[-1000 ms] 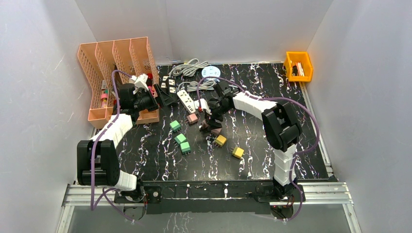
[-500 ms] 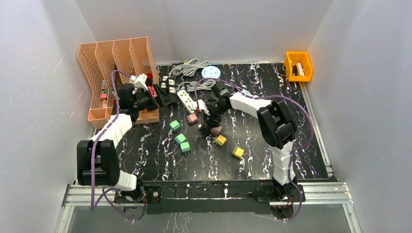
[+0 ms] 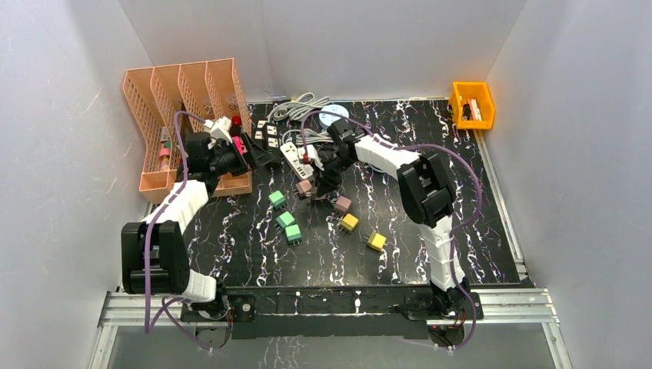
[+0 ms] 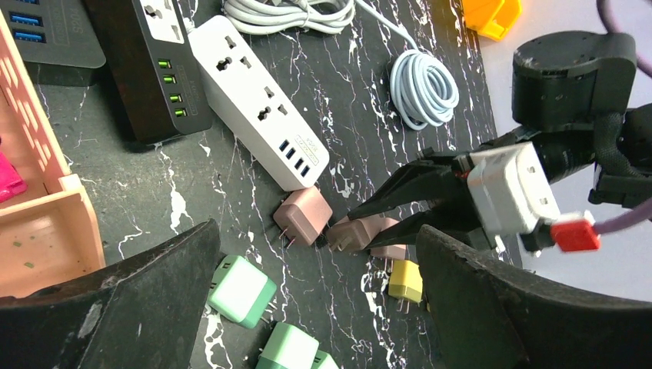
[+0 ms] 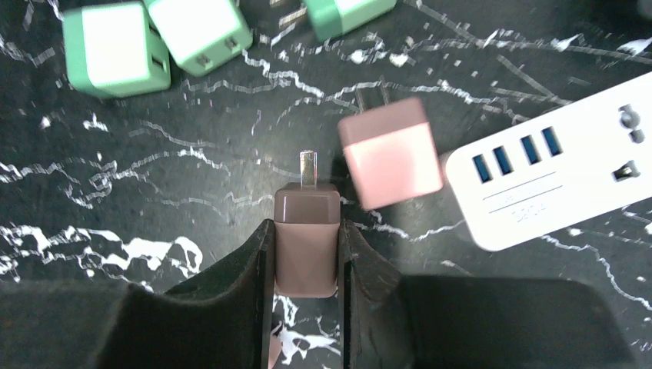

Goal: Pull the plug off the socket

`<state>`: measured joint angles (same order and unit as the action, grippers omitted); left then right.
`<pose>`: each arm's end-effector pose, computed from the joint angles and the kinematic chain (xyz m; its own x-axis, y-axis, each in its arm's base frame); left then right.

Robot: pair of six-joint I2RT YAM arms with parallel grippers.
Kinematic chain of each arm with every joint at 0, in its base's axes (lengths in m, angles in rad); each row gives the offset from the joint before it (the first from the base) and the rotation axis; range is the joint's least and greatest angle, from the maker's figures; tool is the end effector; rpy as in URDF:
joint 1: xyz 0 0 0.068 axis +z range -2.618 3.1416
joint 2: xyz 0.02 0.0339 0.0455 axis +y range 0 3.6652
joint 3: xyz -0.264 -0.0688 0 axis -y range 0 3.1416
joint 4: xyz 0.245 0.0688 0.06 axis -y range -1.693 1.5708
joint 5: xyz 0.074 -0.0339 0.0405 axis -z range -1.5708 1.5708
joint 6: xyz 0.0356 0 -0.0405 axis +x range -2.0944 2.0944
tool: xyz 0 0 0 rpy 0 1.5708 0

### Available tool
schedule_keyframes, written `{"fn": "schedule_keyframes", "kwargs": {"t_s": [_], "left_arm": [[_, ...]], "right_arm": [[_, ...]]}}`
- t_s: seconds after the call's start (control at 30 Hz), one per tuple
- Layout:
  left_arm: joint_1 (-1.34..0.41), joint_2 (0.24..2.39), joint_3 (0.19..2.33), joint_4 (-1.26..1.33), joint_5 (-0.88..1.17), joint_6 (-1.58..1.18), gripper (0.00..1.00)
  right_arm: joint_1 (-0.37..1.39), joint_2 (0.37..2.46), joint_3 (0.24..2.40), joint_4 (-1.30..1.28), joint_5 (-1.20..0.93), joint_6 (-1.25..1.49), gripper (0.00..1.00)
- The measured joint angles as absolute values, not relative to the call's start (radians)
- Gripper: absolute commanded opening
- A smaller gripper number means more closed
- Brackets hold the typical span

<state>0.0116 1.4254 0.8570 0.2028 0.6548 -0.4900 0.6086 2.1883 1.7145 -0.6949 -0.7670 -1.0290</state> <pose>0.3162 -0.0180 0.2568 -0.5787 -0.3800 -0.7216 0.3254 0.7037 -0.6316 0.3610 0.2817 0.1787 0.1543 -0.6444 -0.7490 -0.9741 -0.2262 -0.0060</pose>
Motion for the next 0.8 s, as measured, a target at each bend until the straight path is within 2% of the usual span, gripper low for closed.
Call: {"fn": "schedule_keyframes", "kwargs": {"t_s": [0.4, 0.53, 0.6, 0.63, 0.67, 0.7, 0.73, 0.8], "left_arm": [[0.016, 1.425, 0.857, 0.205, 0.664, -0.491, 0.98], [0.017, 1.425, 0.849, 0.21, 0.666, -0.492, 0.98], [0.017, 1.425, 0.846, 0.209, 0.667, -0.492, 0.98], [0.017, 1.425, 0.845, 0.21, 0.667, -0.492, 0.98], [0.017, 1.425, 0.845, 0.21, 0.667, -0.493, 0.98], [0.017, 1.425, 0.844, 0.21, 0.667, -0.494, 0.98], [0.017, 1.425, 0.844, 0.21, 0.668, -0.495, 0.98], [0.017, 1.425, 0.844, 0.21, 0.669, -0.495, 0.98]], "right_arm": [[0.531, 2.331, 1.892, -0.83, -0.974, -0.834, 0.0], [0.496, 2.375, 1.896, -0.875, -1.004, -0.784, 0.09], [0.482, 2.375, 1.895, -0.867, -0.997, -0.751, 0.21], [0.477, 2.375, 1.893, -0.852, -0.992, -0.72, 0.32], [0.475, 2.375, 1.888, -0.834, -0.99, -0.692, 0.69], [0.473, 2.375, 1.882, -0.813, -0.987, -0.656, 0.95], [0.472, 2.374, 1.876, -0.797, -0.985, -0.622, 0.98], [0.47, 2.369, 1.862, -0.751, -1.004, -0.565, 0.98]]}}
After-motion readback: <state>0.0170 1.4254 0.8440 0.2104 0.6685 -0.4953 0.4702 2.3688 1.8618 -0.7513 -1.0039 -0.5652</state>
